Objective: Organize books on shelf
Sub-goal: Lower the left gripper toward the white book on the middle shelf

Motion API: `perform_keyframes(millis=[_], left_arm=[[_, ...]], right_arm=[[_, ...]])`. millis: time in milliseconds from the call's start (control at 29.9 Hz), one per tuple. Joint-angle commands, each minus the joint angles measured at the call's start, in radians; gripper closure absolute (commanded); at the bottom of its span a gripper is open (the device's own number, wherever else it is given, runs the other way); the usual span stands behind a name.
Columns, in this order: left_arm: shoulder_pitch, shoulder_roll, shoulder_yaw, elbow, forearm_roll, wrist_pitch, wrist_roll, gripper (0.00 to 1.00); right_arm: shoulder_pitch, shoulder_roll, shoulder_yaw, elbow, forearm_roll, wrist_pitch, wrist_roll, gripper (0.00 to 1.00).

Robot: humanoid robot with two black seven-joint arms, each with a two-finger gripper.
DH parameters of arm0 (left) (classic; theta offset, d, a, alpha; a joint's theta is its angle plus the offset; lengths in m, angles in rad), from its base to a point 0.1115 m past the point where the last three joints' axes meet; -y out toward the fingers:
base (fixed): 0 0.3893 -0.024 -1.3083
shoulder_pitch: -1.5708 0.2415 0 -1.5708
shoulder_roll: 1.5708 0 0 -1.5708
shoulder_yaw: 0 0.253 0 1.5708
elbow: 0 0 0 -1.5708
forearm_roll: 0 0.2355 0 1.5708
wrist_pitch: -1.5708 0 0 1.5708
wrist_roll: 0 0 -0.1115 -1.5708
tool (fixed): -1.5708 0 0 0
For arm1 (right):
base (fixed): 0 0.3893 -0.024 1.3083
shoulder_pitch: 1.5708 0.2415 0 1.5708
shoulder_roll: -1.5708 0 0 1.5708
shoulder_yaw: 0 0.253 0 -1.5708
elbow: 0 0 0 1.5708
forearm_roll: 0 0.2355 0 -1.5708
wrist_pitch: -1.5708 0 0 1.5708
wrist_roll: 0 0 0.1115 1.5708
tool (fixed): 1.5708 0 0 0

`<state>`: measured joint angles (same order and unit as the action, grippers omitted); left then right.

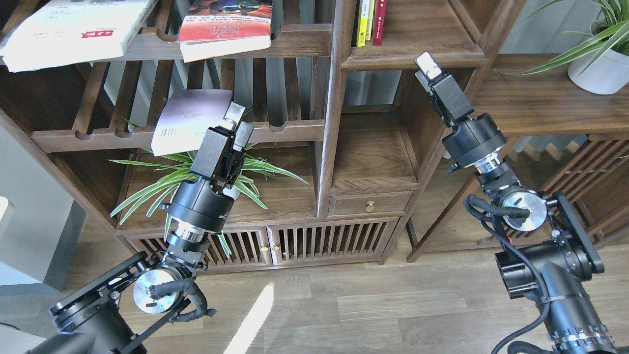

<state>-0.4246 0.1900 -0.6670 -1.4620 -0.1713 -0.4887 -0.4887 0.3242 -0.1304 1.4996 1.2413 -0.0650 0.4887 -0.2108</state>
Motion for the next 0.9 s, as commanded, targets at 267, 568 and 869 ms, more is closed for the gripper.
perform_keyframes(millis=[267, 568, 869], left_arm=[[0.041, 0.017, -0.017, -0.003, -0.175, 0.033, 0.004, 0.02], [0.05, 0.017, -0.034, -0.003, -0.241, 0.039, 0.004, 0.02], [0.084, 0.016, -0.069, -0.004, -0.31, 0.143, 0.0, 0.02]], right_arm=[[-0.097, 0.043, -0.097, 0.006, 0.02, -0.041, 0.008, 0.03], [-0.157, 0.012, -0.228, 0.041, 0.071, 0.0, -0.005, 0.01], [-0.119, 0.038, -0.229, 0.043, 0.07, 0.0, 0.004, 0.01]])
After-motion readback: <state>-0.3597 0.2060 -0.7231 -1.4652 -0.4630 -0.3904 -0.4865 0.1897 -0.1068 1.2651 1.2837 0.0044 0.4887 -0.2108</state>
